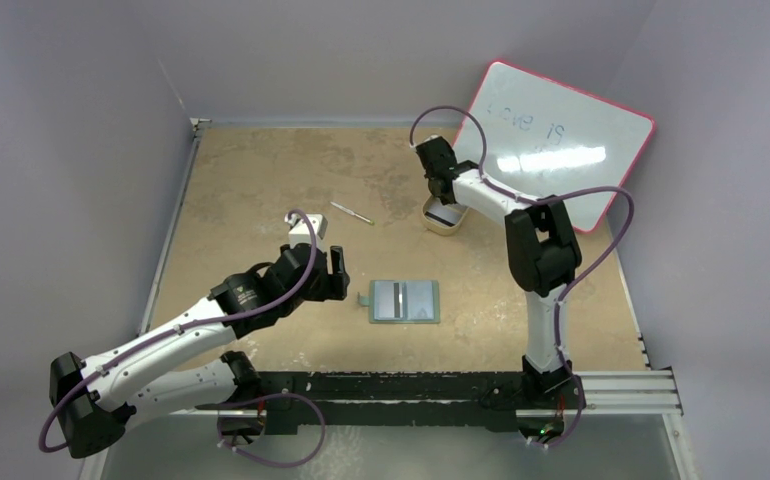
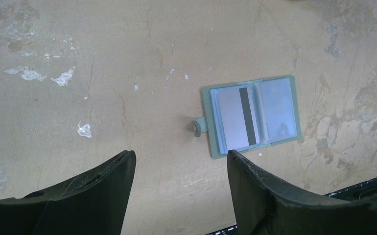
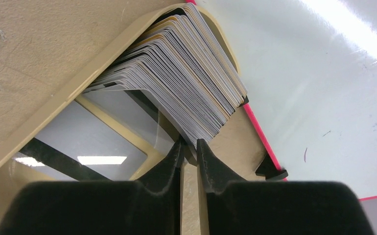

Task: Put the credit cards into the card holder
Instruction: Pick up the credit card from the storage box.

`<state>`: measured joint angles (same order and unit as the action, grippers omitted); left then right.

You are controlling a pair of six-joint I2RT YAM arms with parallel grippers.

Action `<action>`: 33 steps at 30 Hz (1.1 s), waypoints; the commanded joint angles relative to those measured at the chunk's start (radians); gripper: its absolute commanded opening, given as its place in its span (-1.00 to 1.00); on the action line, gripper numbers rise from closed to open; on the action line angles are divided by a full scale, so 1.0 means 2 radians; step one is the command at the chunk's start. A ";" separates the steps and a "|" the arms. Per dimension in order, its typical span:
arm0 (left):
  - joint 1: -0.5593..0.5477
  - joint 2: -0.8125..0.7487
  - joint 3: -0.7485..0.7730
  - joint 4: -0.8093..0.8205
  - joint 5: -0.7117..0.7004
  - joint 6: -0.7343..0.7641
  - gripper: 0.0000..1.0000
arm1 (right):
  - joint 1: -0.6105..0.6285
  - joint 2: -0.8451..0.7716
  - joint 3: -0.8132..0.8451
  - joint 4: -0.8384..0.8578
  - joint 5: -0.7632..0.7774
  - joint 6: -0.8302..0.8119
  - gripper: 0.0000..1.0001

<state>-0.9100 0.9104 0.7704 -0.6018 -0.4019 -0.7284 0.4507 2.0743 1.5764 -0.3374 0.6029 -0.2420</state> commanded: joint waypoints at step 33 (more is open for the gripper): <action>0.002 -0.014 0.021 0.041 0.043 -0.044 0.50 | -0.004 -0.207 -0.056 -0.077 -0.280 0.193 -1.00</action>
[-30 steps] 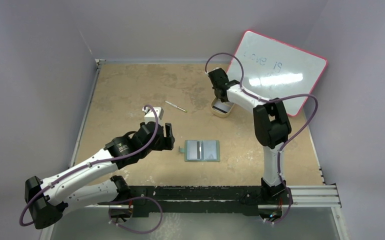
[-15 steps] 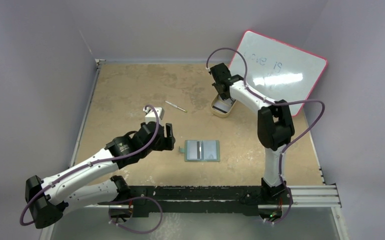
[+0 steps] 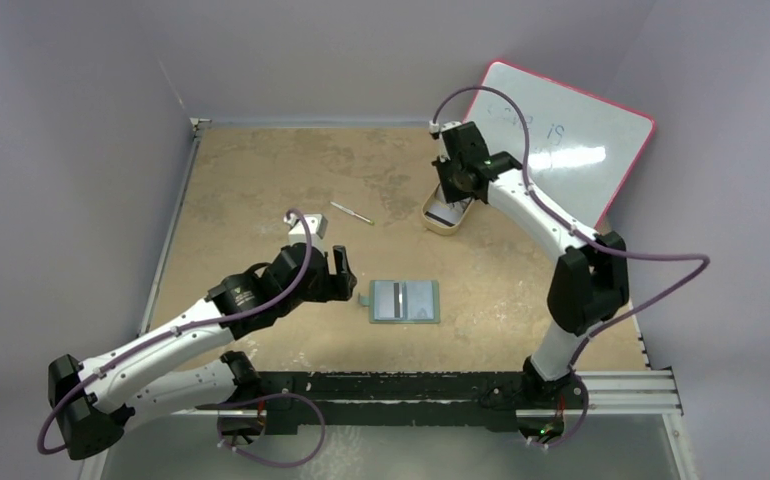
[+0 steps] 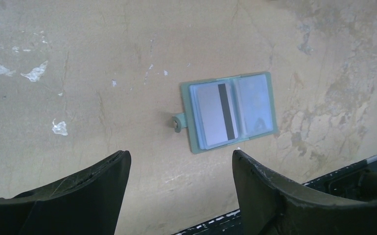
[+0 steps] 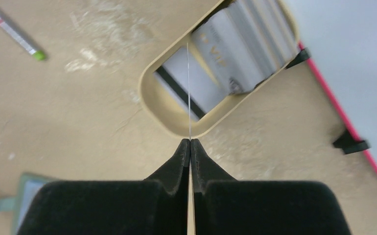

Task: Put the credit cards into the card holder
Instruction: Pick up the credit card from the storage box.

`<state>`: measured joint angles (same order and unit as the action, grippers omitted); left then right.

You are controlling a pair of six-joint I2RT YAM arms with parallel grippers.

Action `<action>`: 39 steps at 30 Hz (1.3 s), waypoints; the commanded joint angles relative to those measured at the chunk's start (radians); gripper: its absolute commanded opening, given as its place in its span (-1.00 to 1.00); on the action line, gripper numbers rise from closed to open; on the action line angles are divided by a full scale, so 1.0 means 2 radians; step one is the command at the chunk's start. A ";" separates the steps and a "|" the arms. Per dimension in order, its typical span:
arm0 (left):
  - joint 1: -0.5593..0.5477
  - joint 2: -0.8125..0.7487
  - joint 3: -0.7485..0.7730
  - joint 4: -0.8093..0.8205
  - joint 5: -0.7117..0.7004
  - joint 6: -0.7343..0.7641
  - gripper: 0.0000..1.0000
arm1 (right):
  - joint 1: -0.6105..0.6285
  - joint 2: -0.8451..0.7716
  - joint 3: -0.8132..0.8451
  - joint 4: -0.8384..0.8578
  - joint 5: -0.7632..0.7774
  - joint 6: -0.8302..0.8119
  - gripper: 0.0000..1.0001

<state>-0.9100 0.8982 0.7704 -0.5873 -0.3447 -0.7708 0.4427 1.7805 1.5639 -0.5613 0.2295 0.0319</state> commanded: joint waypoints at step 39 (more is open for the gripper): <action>0.003 0.052 0.033 0.320 0.088 -0.151 -0.79 | 0.001 -0.400 -0.540 0.655 -0.509 0.474 -1.00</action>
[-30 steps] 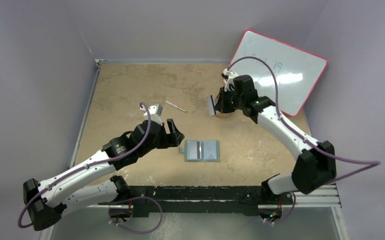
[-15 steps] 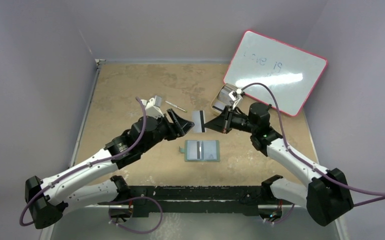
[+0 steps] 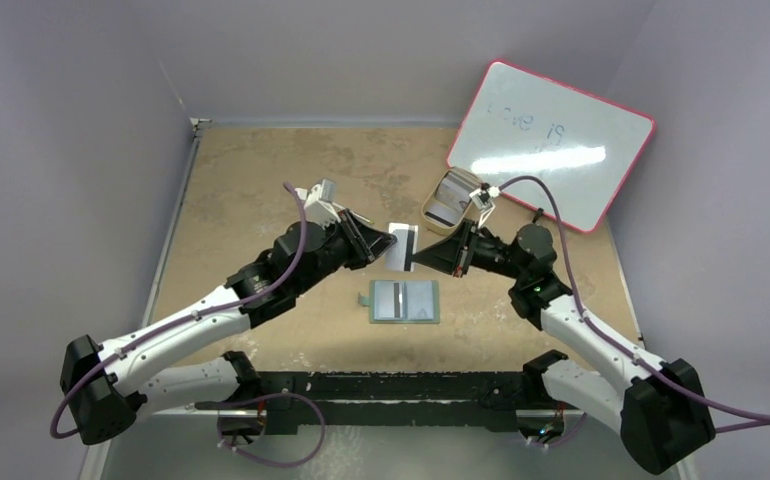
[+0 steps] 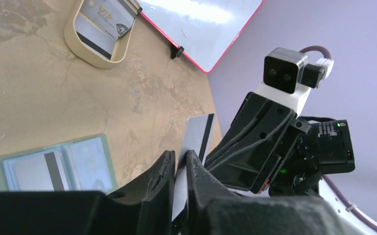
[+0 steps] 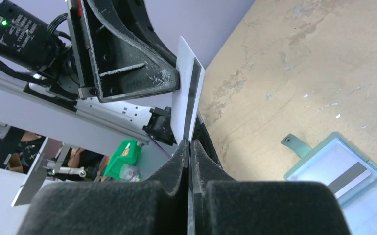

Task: Put the credit cards into the card holder
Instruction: Pick up the credit card from the storage box, then insert the credit card into the card holder.

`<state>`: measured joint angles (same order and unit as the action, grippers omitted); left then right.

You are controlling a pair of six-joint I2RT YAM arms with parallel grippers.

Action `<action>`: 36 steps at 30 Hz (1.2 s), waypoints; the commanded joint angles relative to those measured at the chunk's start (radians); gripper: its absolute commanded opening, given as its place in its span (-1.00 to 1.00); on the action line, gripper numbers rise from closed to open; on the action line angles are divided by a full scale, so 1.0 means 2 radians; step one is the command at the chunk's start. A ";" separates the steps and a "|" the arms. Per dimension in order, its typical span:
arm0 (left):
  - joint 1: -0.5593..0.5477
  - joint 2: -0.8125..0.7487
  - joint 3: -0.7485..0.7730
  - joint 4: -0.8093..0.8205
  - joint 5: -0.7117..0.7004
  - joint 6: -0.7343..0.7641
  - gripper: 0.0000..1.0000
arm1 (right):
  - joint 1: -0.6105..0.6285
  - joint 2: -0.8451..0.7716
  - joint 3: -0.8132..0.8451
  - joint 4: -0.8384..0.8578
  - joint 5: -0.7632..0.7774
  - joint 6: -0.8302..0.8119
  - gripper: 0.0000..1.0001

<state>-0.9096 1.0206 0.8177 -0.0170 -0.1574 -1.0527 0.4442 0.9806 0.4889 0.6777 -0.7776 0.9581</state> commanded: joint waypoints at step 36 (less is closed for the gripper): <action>0.003 0.224 -0.126 0.188 0.055 -0.065 -1.00 | 0.001 0.103 0.016 -0.323 0.245 -0.174 -0.14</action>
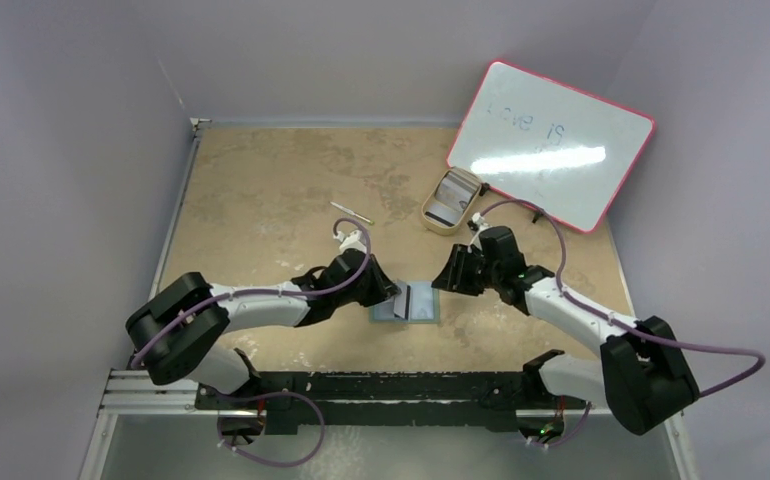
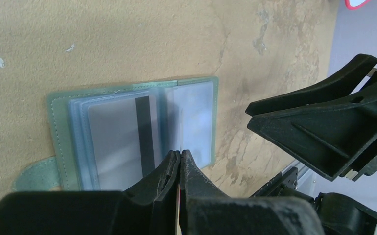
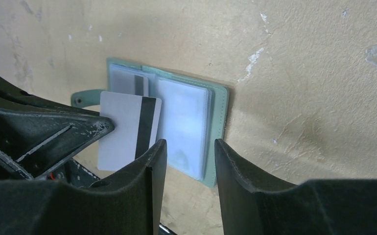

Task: Put the credit cards into the card holder
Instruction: Insert the credit card into the card holder.

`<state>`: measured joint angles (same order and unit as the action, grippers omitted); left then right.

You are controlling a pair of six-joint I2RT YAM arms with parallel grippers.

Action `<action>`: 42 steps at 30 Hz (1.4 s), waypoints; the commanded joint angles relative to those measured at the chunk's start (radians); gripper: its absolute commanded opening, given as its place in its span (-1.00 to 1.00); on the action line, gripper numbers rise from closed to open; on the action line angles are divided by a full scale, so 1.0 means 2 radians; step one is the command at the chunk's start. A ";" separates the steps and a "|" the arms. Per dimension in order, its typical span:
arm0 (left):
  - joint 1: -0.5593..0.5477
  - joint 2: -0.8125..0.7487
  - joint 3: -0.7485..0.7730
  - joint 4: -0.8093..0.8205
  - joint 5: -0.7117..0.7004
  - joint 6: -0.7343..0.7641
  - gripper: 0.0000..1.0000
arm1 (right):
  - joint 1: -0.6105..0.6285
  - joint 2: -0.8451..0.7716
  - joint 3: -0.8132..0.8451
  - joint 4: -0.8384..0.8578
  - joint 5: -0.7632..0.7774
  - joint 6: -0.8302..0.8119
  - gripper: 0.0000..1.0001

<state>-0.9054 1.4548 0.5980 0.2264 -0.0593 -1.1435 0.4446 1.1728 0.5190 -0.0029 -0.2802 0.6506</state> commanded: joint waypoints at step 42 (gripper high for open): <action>0.001 -0.003 -0.013 0.017 -0.022 -0.007 -1.00 | 0.000 0.091 0.007 0.031 -0.046 -0.037 -0.40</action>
<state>-0.9054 1.4479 0.5457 0.2390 -0.0834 -1.1843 0.4446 1.3666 0.5381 0.0513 -0.3592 0.5602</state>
